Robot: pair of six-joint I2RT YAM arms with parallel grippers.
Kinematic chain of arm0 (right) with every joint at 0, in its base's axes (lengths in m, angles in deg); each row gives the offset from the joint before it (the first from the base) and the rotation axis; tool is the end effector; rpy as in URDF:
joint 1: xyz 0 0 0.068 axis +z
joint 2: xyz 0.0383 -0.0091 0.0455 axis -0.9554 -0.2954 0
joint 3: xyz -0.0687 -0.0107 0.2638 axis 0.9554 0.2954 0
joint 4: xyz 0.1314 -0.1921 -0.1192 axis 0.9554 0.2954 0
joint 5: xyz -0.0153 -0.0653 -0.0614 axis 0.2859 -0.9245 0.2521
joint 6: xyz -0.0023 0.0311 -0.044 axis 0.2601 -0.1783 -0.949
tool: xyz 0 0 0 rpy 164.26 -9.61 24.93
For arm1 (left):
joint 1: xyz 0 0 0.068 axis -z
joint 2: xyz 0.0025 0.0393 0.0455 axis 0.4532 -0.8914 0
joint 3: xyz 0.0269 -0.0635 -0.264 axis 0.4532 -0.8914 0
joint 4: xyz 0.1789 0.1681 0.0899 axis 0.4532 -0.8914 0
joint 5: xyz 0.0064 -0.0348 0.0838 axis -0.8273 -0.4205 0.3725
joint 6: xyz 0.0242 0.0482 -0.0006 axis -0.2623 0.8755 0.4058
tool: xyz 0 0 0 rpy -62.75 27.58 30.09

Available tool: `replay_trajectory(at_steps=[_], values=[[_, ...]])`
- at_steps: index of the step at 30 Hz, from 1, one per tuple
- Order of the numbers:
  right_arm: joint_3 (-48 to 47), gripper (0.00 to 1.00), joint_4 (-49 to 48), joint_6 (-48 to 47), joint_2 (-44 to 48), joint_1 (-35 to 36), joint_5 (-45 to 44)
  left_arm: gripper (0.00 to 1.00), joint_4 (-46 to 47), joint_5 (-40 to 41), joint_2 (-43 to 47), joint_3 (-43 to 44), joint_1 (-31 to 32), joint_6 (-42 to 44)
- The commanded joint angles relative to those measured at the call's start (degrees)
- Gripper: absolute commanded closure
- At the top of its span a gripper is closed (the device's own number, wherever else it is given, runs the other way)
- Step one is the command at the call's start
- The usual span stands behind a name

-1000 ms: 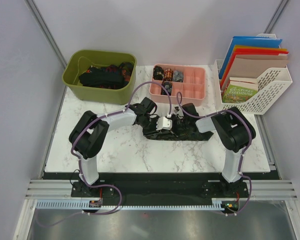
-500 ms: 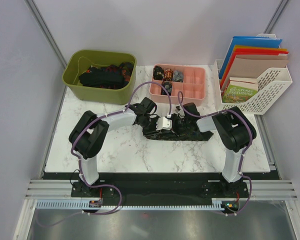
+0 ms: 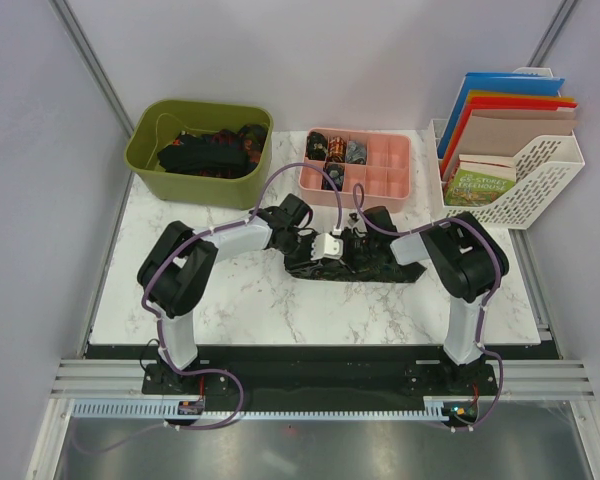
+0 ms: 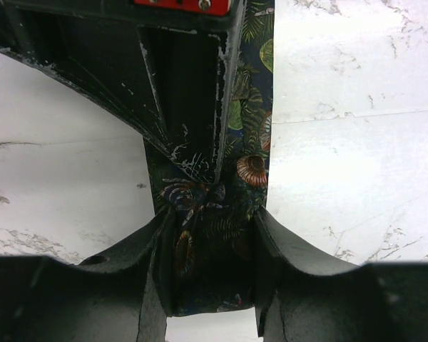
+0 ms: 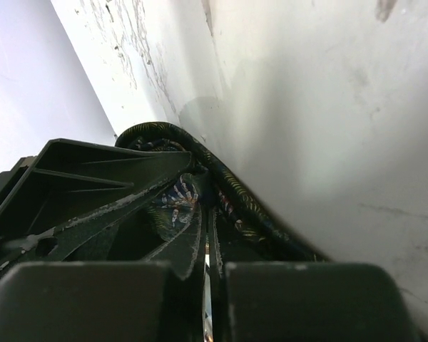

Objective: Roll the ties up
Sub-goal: Roll the tie at the center of the board.

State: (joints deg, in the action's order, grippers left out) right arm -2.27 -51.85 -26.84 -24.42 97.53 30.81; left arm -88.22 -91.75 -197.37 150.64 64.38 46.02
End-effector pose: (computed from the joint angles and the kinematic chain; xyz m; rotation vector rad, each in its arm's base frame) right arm 0.3089 0.1684 0.0918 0.3648 2.6502 1.4745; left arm 0.2853 -0.2393 0.1571 1.9474 1.7653 -0.5712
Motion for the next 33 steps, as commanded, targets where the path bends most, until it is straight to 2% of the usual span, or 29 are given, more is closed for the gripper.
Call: replay_trajectory(at_steps=[1,3,6,14,21,27,33], values=[[-1.4,1.00,5.2,-4.6,-1.4,0.6,-4.0,0.57,-3.5,2.5,-0.2,-1.2,-1.7,1.6],[-1.5,1.00,8.0,-6.1,-2.0,0.5,-5.7,0.45,-4.0,1.8,1.7,-1.3,-3.1,1.7],[-1.6,1.00,10.2,-7.3,-2.8,0.4,-7.2,0.36,-4.8,0.6,4.3,-1.6,-4.7,2.0],[-4.2,1.00,15.0,-10.2,-3.3,0.6,-9.3,0.27,-5.4,-0.5,6.2,-2.7,-6.1,2.9],[-4.7,1.00,15.9,-10.8,-3.5,0.8,-9.9,0.28,-5.3,-4.7,5.4,-0.2,-6.0,1.0],[-5.0,1.00,16.0,-10.9,-3.6,1.2,-9.9,0.40,-5.4,-6.0,4.5,3.0,-4.9,-0.4],[-5.1,1.00,15.9,-10.8,-3.8,1.2,-9.9,0.46,-5.5,-6.2,2.7,5.1,-1.7,-1.9]])
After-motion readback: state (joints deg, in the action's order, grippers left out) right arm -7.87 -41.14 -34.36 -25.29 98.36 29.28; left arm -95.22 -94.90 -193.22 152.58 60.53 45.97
